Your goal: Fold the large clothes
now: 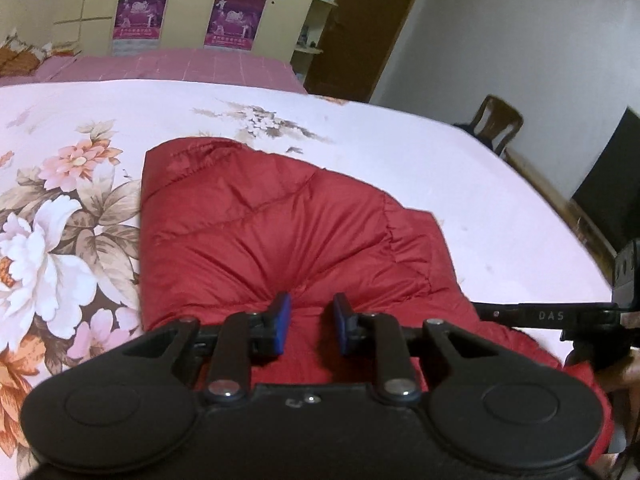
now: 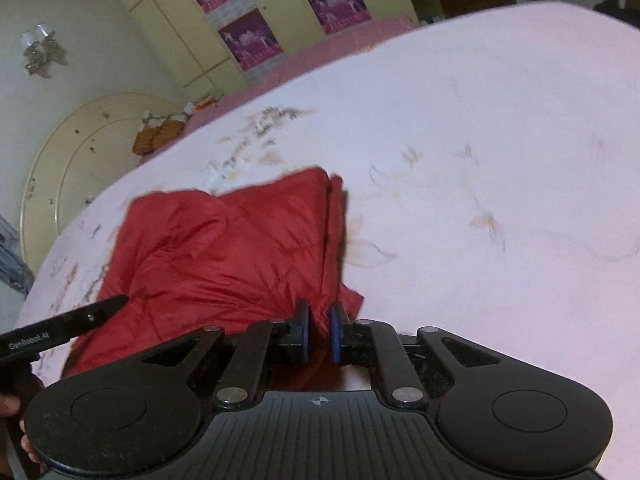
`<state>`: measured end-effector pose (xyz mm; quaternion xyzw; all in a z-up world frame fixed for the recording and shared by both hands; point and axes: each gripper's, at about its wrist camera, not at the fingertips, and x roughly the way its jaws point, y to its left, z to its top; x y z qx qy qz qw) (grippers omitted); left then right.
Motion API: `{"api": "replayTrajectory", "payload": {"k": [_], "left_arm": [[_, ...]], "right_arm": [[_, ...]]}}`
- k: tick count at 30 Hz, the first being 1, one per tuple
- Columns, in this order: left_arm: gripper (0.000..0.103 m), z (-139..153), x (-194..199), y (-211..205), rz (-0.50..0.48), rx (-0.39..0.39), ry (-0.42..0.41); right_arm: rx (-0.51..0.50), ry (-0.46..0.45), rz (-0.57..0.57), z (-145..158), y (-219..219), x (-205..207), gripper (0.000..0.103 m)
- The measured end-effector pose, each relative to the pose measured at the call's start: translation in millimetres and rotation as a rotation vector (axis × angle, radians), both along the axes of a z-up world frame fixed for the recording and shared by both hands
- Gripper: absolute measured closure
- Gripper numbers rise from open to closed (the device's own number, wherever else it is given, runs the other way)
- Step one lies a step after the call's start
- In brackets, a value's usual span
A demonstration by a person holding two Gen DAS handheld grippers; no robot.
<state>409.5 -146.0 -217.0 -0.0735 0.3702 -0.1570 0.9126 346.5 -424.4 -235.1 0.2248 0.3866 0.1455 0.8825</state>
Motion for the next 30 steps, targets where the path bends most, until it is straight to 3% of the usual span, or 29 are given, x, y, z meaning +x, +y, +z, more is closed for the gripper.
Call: {"api": "replayTrajectory", "payload": {"k": [6, 7, 8, 10, 11, 12, 15, 18, 24, 30], "left_arm": [[0.08, 5.1, -4.4, -4.4, -0.019, 0.057, 0.007], [0.079, 10.9, -6.5, -5.0, -0.018, 0.071, 0.004], [0.069, 16.6, -8.5, -5.1, -0.016, 0.083, -0.005], [0.063, 28.3, -11.8, -3.7, -0.003, 0.107, -0.048], [0.063, 34.2, -11.2, -2.7, -0.007, 0.113, -0.07], [0.063, 38.6, -8.6, -2.4, -0.008, 0.121, -0.084], [0.063, 47.2, 5.7, -2.2, -0.006, 0.147, -0.107], [0.063, 47.9, 22.3, -2.6, -0.008, 0.171, -0.109], [0.064, 30.2, 56.7, -1.5, -0.011, 0.149, -0.057], [0.064, 9.6, 80.8, -6.3, -0.046, 0.144, -0.019]], "right_arm": [[-0.003, 0.004, 0.002, 3.6, -0.6, -1.0, 0.093], [-0.011, 0.004, -0.002, 10.0, -2.3, -2.5, 0.093], [-0.017, -0.005, -0.007, 17.9, -5.1, -4.8, 0.092], [-0.024, -0.058, -0.014, 38.1, -7.1, -8.8, 0.071], [-0.034, -0.092, -0.023, 47.4, -6.3, -9.8, 0.045], [-0.043, -0.138, -0.018, 59.7, -2.5, -9.0, 0.043], [-0.053, -0.18, 0.047, 83.3, 21.9, 10.9, 0.044], [-0.122, -0.185, 0.138, 94.5, 62.2, 37.2, 0.066], [-0.21, -0.119, 0.185, 73.1, 107.1, 78.2, 0.066], [-0.206, -0.062, 0.147, 35.1, 95.2, 90.7, 0.066]]}}
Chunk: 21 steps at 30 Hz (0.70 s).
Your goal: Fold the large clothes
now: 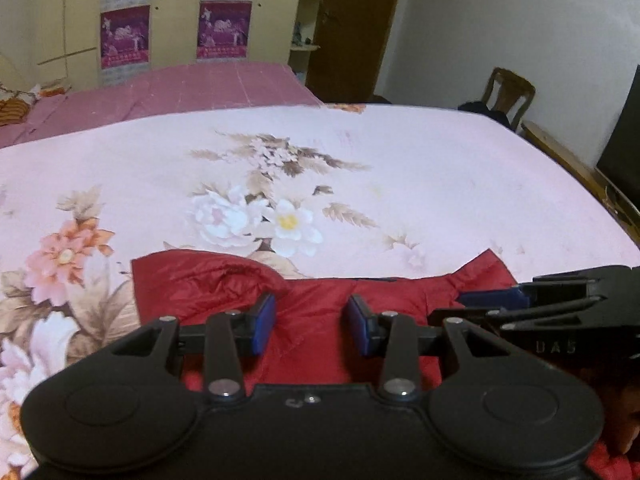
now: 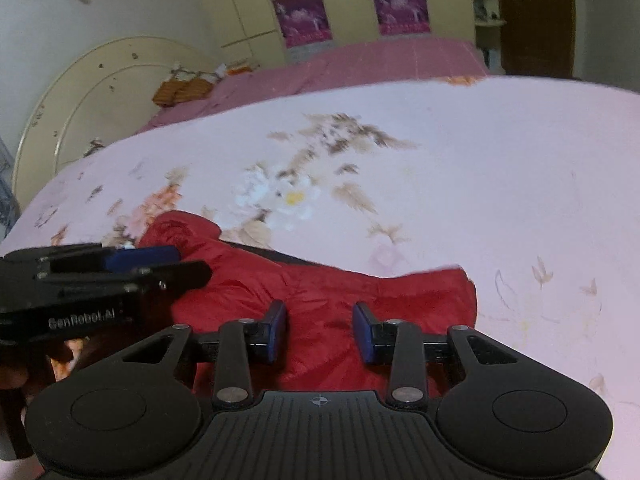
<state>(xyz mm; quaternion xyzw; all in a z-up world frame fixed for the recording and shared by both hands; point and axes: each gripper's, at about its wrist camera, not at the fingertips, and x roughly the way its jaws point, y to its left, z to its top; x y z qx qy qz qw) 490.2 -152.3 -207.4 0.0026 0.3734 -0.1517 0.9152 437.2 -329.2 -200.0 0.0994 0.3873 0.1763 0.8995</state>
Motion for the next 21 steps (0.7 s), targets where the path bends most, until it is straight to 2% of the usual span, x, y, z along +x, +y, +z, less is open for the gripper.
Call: {"api": "replayTrajectory", "payload": {"k": [6, 10, 14, 16, 19, 21], "left_arm": [[0.063, -13.3, 8.2, -6.4, -0.021, 0.033, 0.013], [0.063, -2.4, -0.4, -4.0, -0.018, 0.038, 0.001], [0.062, 30.9, -49.4, 9.2, -0.019, -0.006, -0.074], [0.062, 38.5, -77.6, 12.2, -0.033, -0.04, -0.076], [0.062, 34.7, -112.2, 7.4, -0.048, -0.058, -0.055], [0.062, 20.0, -121.2, 0.3, -0.046, -0.033, -0.036]], "right_arm": [[0.064, 0.003, -0.04, -19.3, -13.0, 1.4, 0.066], [0.081, 0.01, -0.043, -15.4, -17.7, 0.2, 0.066], [0.119, -0.051, -0.056, 19.0, -40.2, -31.6, 0.066], [0.122, -0.078, -0.027, 33.8, -48.7, -56.6, 0.066], [0.095, -0.09, 0.012, 38.6, -51.3, -89.6, 0.066], [0.038, -0.068, 0.028, 28.4, -43.9, -97.6, 0.066]]}}
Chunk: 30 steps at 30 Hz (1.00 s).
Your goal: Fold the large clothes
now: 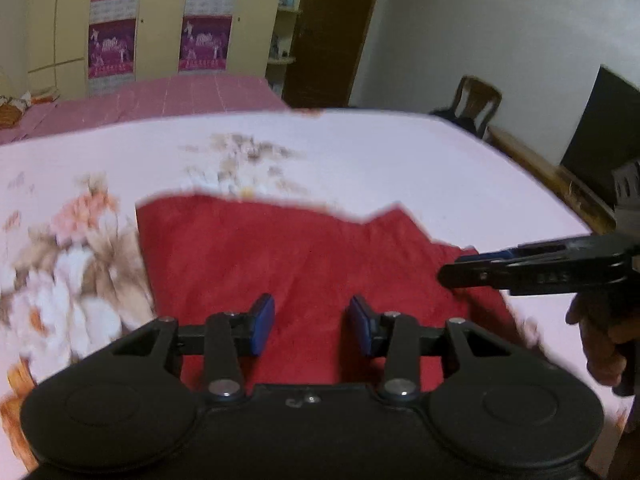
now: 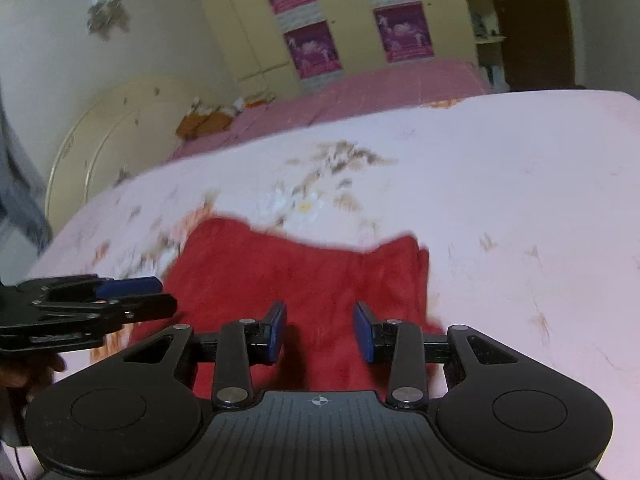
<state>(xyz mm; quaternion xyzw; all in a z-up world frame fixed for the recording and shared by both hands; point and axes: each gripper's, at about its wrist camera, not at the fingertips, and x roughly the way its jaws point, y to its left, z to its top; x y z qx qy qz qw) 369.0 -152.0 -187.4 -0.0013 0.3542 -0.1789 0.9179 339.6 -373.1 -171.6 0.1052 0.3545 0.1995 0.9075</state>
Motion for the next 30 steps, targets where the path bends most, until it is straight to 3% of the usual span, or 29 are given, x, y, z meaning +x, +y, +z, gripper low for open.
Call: {"api": "replayTrajectory", "payload": {"k": [3, 7, 11, 16, 22, 27, 30], "left_arm": [[0.06, -20.4, 1.5, -3.4, 0.01, 0.05, -0.005], [0.06, -24.8, 4.9, 0.3, 0.037, 0.043, 0.016], [0.063, 2.7, -24.1, 6.9, 0.042, -0.011, -0.012], [0.062, 20.9, -78.3, 5.4, -0.003, -0.051, -0.033], [0.063, 3.3, -119.6, -3.3, -0.011, 0.001, -0.029], [0.063, -10.0, -133.2, -7.3, -0.03, 0.077, -0.062], [0.062, -22.6, -134.4, -6.1, -0.034, 0.097, -0.07]], "right_arm": [[-0.033, 0.04, 0.006, -26.9, 7.1, 3.1, 0.066], [-0.02, 0.05, -0.014, -41.5, 8.6, 8.8, 0.067], [-0.049, 0.034, -0.018, -13.9, 5.9, -9.5, 0.066], [0.018, -0.038, 0.044, 22.3, -6.6, -72.5, 0.066], [0.054, -0.037, 0.134, 11.3, 5.9, -124.3, 0.066], [0.01, -0.016, 0.109, -12.4, 18.1, -137.1, 0.067], [-0.028, -0.013, 0.08, -24.2, 22.8, -139.8, 0.081]]}}
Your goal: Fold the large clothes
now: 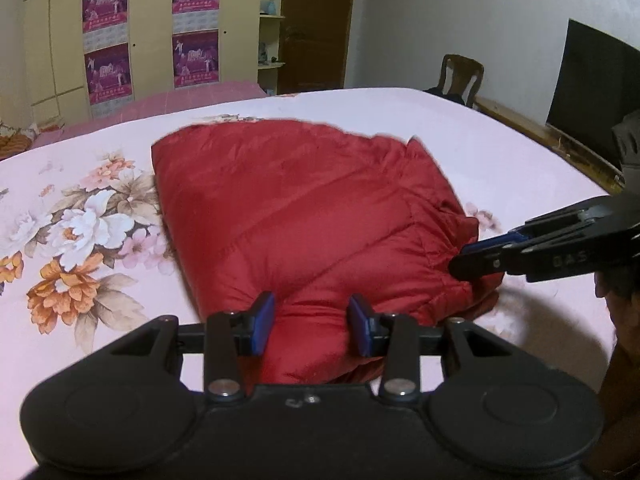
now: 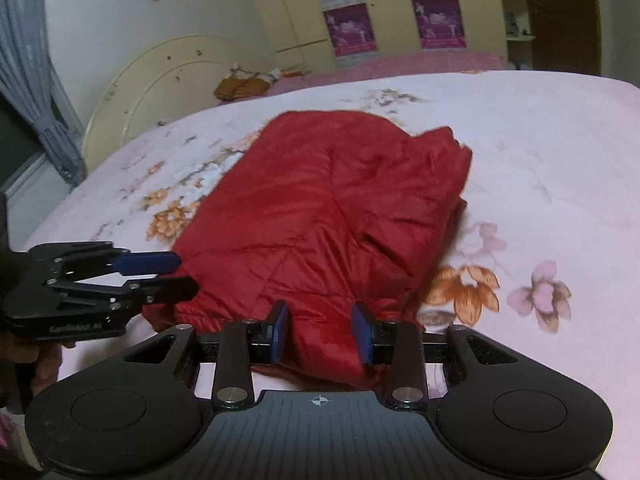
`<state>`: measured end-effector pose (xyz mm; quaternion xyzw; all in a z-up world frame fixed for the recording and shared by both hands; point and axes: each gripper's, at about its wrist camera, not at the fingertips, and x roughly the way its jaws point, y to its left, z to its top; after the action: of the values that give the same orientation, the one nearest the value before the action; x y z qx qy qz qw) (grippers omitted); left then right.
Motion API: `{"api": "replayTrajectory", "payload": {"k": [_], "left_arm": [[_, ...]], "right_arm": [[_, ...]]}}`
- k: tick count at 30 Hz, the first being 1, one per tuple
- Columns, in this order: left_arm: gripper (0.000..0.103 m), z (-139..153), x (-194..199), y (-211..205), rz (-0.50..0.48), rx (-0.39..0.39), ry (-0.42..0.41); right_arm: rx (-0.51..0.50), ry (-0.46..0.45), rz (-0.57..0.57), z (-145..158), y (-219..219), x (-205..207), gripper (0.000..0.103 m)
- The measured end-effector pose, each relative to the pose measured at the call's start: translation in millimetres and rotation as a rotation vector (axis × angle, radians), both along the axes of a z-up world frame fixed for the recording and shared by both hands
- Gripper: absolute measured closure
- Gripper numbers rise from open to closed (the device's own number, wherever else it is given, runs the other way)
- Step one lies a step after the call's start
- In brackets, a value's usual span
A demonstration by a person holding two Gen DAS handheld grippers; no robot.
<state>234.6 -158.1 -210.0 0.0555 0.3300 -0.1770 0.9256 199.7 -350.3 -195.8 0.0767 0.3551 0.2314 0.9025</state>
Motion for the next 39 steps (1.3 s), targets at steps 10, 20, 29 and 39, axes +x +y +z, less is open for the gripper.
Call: {"api": "replayTrajectory", "payload": {"k": [10, 20, 29, 39], "left_arm": [[0.051, 17.4, -4.9, 9.5, 0.037, -0.043, -0.014], [0.048, 36.0, 49.2, 23.4, 0.097, -0.117, -0.062], [0.048, 11.5, 75.6, 17.4, 0.184, -0.079, 0.019], [0.017, 34.7, 59.1, 31.7, 0.24, -0.136, 0.005]], "right_arm": [[-0.016, -0.039, -0.066, -1.9, -5.0, -5.3, 0.081], [0.141, -0.112, -0.262, 30.0, -61.4, 56.3, 0.08], [0.066, 0.031, -0.145, -21.8, -45.3, 119.3, 0.081], [0.257, -0.003, -0.225, -3.6, -102.9, 90.3, 0.038]]}}
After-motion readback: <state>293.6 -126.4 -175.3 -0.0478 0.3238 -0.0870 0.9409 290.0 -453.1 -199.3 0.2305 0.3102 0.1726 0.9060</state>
